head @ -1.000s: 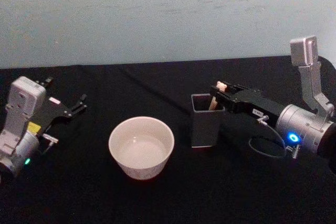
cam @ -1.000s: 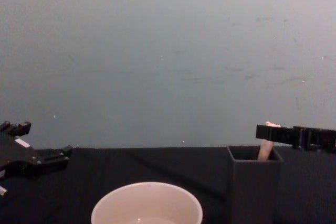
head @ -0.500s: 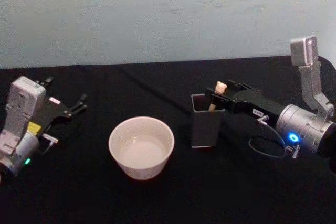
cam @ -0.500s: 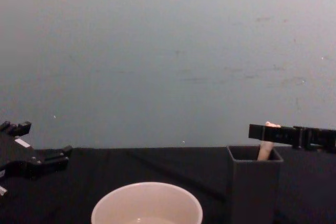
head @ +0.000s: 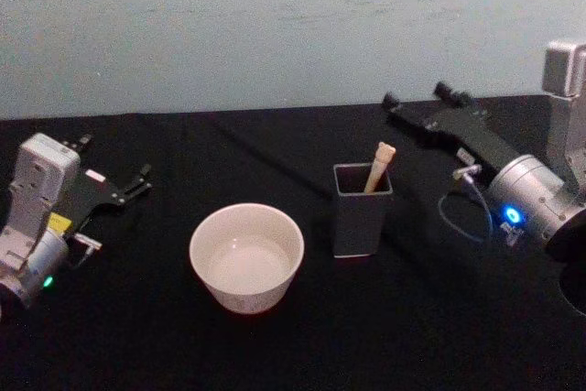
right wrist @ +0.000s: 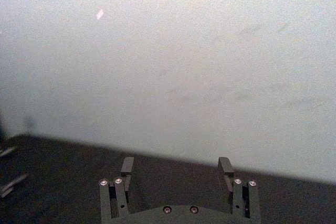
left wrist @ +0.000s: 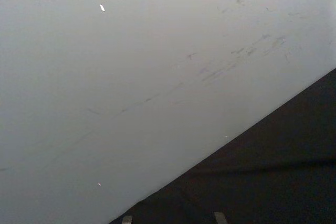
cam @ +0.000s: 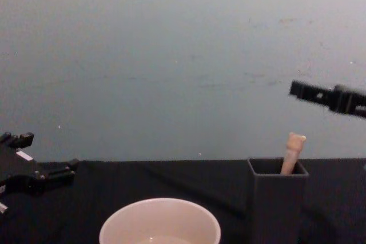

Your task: Pick up the stirring spoon with one hand, stir inside the cup, then place it back in its original position.

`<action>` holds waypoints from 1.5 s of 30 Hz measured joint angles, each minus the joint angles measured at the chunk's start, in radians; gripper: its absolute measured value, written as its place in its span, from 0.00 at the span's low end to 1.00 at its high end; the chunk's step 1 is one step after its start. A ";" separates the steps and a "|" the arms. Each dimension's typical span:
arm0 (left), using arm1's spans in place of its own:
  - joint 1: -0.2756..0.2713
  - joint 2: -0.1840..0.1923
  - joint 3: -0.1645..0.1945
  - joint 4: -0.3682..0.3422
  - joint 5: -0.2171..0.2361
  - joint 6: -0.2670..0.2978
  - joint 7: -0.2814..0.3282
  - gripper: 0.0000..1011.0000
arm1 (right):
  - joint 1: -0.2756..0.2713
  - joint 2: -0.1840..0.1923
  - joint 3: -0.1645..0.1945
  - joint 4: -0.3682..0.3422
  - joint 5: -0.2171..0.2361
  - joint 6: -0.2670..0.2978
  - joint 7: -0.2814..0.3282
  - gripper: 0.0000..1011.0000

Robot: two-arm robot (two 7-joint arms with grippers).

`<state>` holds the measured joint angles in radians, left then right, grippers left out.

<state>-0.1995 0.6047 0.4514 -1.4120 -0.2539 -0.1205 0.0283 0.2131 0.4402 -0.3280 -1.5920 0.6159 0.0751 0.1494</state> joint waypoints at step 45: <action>0.000 0.000 0.000 0.000 0.000 0.000 0.000 0.99 | -0.077 -0.074 0.010 0.200 -0.328 -0.063 -0.226 0.99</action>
<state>-0.1995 0.6046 0.4514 -1.4119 -0.2539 -0.1205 0.0283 0.1359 0.3660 -0.3182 -1.3917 0.2883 0.0117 -0.0763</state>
